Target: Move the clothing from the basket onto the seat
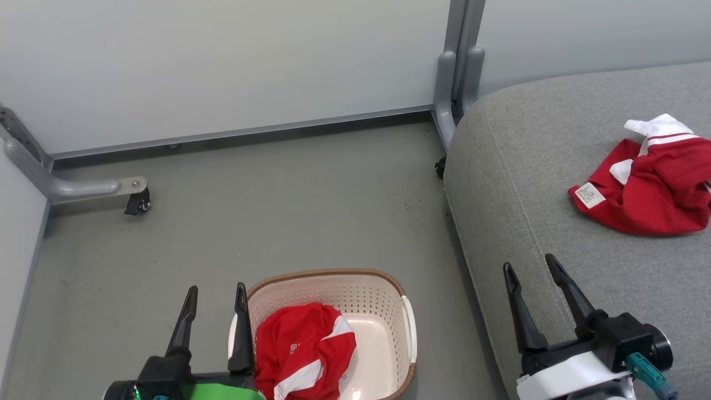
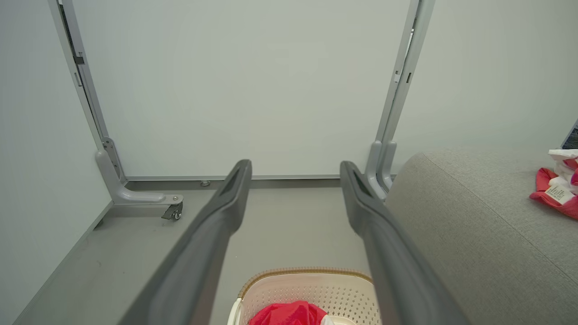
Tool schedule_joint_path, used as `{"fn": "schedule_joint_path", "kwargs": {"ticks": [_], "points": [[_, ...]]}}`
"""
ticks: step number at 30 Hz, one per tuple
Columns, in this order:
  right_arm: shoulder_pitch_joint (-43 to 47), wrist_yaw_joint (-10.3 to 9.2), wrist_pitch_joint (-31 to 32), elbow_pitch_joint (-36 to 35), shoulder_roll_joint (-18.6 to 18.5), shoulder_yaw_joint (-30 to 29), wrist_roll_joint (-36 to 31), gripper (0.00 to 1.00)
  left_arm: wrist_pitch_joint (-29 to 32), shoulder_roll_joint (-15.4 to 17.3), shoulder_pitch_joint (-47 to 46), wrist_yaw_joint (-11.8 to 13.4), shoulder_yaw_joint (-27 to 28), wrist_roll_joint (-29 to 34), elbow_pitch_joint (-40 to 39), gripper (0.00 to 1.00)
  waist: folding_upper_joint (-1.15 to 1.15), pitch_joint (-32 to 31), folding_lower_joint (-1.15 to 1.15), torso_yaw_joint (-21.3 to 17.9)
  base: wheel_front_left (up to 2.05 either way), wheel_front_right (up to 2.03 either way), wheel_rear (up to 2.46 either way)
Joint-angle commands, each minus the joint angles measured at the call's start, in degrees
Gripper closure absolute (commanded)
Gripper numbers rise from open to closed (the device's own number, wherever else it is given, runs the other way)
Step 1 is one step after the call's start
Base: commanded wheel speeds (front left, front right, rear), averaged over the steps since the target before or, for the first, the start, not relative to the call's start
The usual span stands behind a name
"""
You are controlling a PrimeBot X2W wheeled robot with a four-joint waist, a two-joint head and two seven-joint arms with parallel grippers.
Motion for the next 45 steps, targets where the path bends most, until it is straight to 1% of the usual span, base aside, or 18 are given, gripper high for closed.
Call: {"fn": "schedule_joint_path", "kwargs": {"ticks": [1,17,29,38,45], "points": [[-0.2,-0.08,-0.2,-0.1,-0.3,0.0,0.0,0.00,0.0,0.0,-0.7,-0.4,0.2,0.1,0.1,0.00,0.00,0.1,0.01,0.1,0.00,0.00,0.00],[-0.6,-0.08,-0.2,-0.9,-1.0,0.1,0.4,0.00,0.0,0.0,-0.5,-1.3,0.8,0.8,0.6,0.00,0.00,0.8,0.01,-0.2,0.00,0.00,0.00],[0.3,-0.08,-0.2,-0.9,-1.6,0.1,0.2,0.00,0.0,0.0,0.6,-1.4,1.1,1.1,0.7,0.00,0.00,1.5,0.01,-0.1,0.00,0.00,0.00],[-2.3,-0.08,-0.2,-1.8,-1.8,0.1,0.3,0.00,0.0,0.0,-2.3,-1.6,0.7,2.1,0.5,0.00,0.00,5.8,0.01,-0.4,0.00,0.00,0.00],[-5.5,-0.08,-0.2,-2.7,-2.1,-0.6,0.2,0.00,0.0,0.1,-6.2,-2.8,-1.0,4.2,3.0,0.00,0.00,11.4,0.01,-1.3,0.00,0.00,0.00]]}}
